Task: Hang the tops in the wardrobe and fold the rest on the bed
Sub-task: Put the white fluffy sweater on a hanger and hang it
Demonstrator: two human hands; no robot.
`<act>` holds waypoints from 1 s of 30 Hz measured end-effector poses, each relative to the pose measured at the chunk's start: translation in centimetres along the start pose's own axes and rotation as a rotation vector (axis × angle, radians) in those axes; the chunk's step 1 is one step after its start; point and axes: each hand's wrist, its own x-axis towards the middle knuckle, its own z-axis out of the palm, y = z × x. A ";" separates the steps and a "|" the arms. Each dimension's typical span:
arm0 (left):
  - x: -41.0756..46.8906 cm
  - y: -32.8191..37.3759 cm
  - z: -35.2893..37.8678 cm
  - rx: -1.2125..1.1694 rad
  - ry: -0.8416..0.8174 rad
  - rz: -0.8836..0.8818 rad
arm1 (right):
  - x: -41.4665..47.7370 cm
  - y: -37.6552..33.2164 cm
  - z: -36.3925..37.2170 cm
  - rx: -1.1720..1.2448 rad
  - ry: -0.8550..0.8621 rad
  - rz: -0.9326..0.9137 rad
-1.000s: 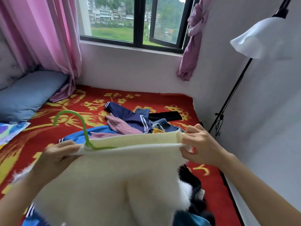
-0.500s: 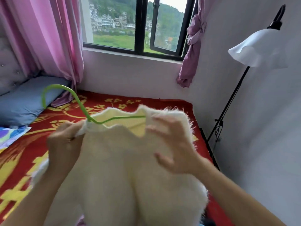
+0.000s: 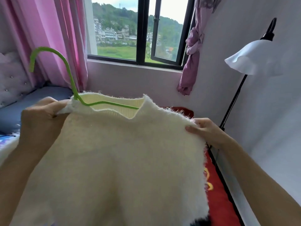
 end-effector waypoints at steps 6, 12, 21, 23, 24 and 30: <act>0.3 3.6 0.0 0.101 -0.069 0.138 | 1.2 -4.0 1.3 -0.263 0.480 -0.302; 0.2 6.5 0.2 -0.204 -0.031 0.031 | 1.6 -4.2 2.9 -0.550 0.288 -0.328; 0.5 7.6 0.7 -0.409 -0.260 -0.091 | 1.8 -4.8 4.0 -0.790 0.131 -0.189; 0.2 7.7 0.8 -0.402 -0.291 -0.064 | 2.2 -5.4 5.1 -0.872 0.125 -0.266; -0.1 7.8 1.0 -0.414 -0.290 -0.066 | 2.4 -5.7 5.5 -0.903 0.117 -0.283; -1.2 7.1 0.6 -0.348 -0.295 -0.069 | 3.9 -5.7 6.8 -0.817 0.087 -0.277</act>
